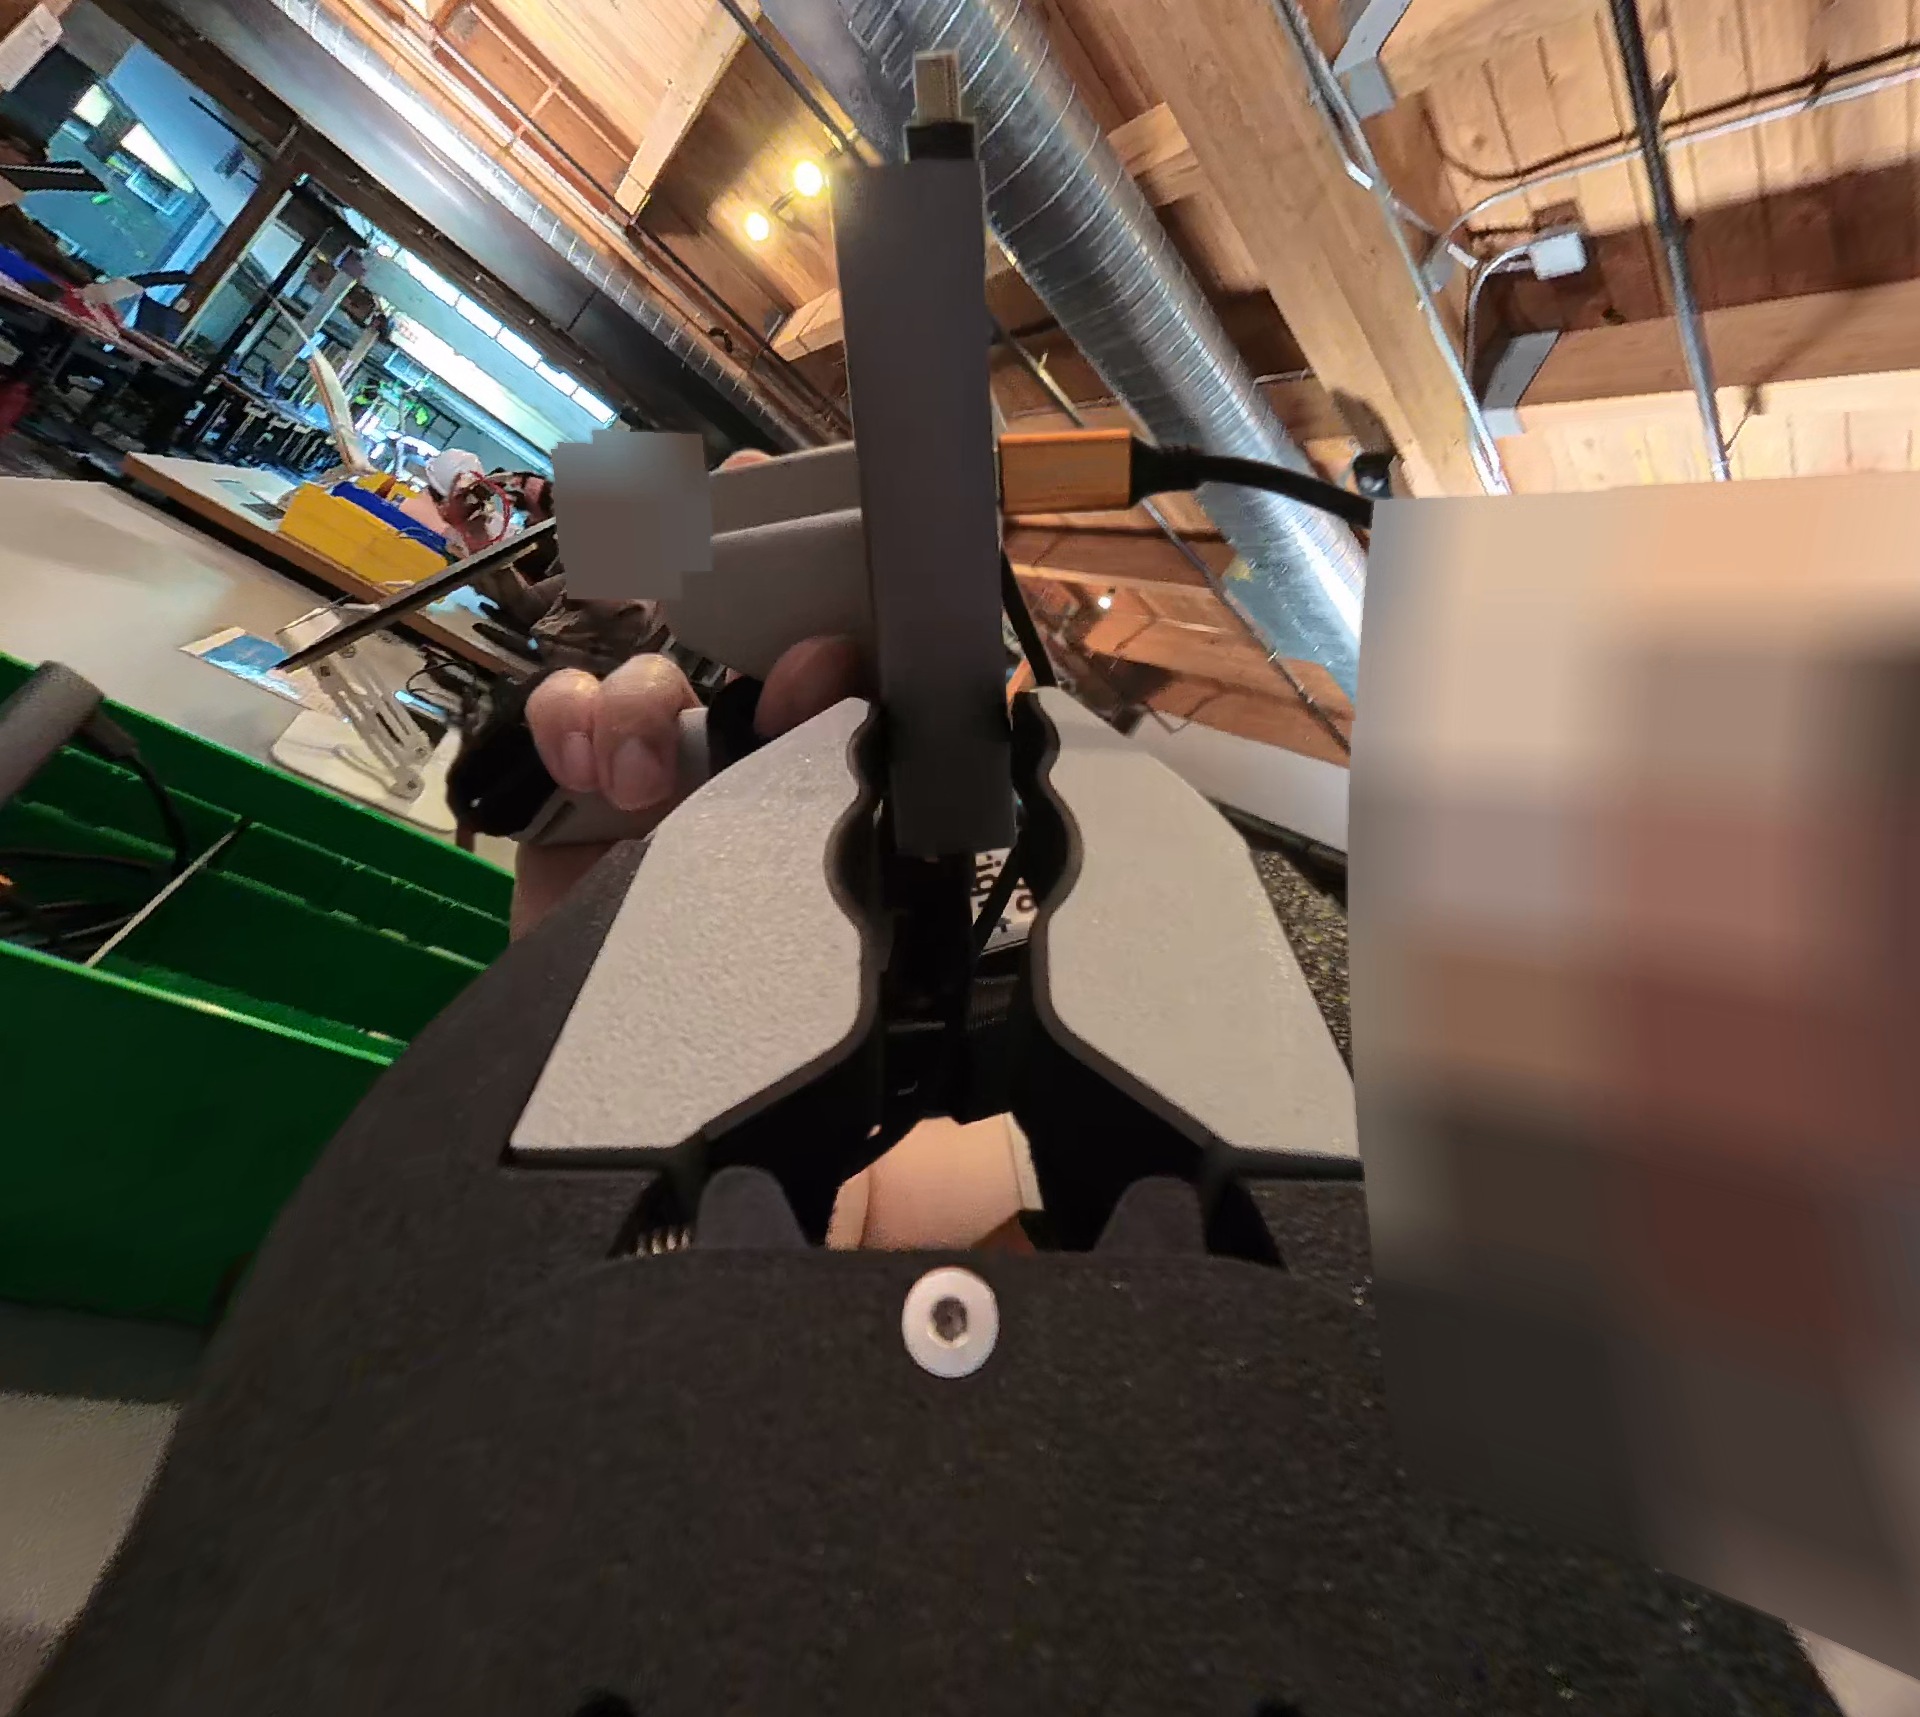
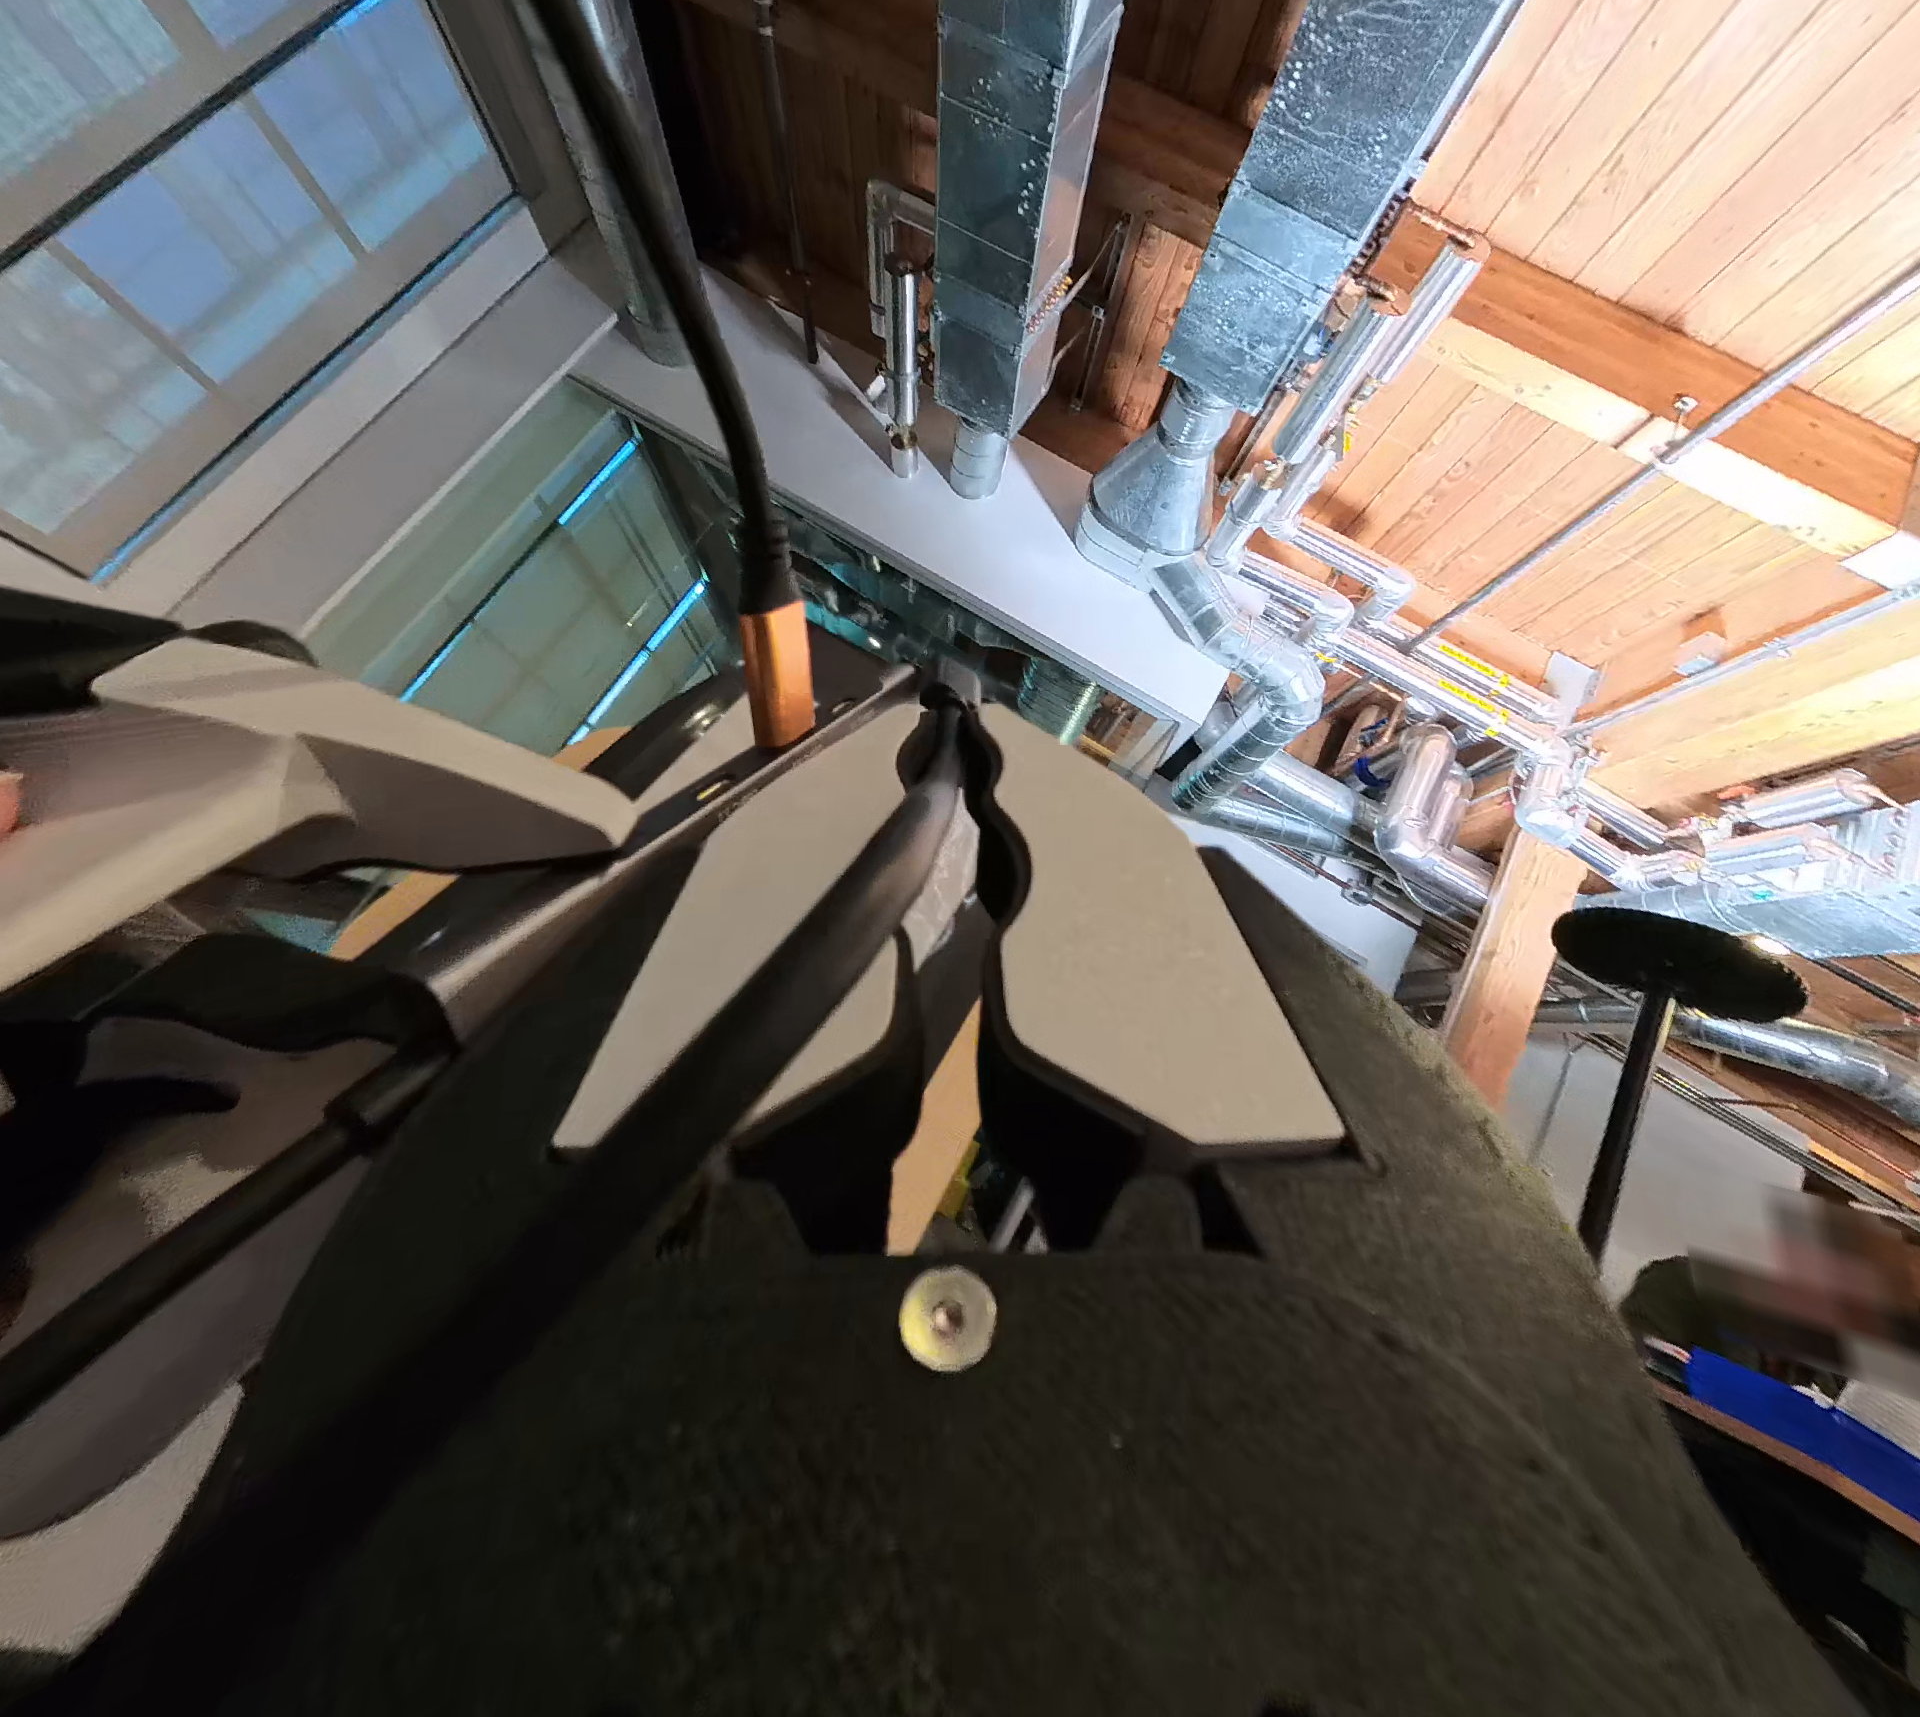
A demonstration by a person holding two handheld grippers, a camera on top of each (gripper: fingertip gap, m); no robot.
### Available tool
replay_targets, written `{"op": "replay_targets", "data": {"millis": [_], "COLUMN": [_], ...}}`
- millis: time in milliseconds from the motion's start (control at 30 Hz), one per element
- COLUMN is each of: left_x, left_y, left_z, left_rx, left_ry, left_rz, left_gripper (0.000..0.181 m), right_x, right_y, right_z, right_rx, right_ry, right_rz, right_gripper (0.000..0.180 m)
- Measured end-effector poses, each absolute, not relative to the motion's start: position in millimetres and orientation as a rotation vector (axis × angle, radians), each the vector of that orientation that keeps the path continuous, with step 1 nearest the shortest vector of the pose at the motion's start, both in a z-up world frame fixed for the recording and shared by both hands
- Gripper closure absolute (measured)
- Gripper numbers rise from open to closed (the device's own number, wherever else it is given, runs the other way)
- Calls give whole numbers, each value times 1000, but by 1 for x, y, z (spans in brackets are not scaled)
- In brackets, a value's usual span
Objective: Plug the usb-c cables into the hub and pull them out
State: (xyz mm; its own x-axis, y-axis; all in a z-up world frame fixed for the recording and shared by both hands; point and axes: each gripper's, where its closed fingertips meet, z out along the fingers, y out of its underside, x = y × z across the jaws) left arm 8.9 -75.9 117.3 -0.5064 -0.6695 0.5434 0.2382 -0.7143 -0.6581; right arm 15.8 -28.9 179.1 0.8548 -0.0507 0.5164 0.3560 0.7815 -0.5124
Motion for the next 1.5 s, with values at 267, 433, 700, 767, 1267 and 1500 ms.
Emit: {"op": "replay_targets", "data": {"millis": [267, 433, 700, 767, 1267, 1500], "left_x": [10, 11, 11, 6, -49, -42], "left_y": [-85, -86, -83, -76, -17, -11], "left_z": [118, 116, 118, 120, 109, 91], "left_rx": [-1151, -1178, -1174, -1186, -1412, -1452], "left_ry": [821, 877, 879, 863, 873, 973], "left_rz": [-2100, -2021, -1910, -1831, -1053, -849], "left_gripper": [157, 157, 157, 157, 157, 157], "right_x": [10, 8, 6, 2, -18, -19], "right_y": [-35, -35, -33, -32, -49, -55], "right_z": [180, 178, 178, 177, 162, 155], "right_rx": [-611, -609, -609, -611, -667, -647], "right_ry": [-535, -548, -562, -597, -1188, -1274], "right_rz": [-202, -166, -190, -188, -462, -530], "right_gripper": [175, 175, 175, 175, 174, 175]}}
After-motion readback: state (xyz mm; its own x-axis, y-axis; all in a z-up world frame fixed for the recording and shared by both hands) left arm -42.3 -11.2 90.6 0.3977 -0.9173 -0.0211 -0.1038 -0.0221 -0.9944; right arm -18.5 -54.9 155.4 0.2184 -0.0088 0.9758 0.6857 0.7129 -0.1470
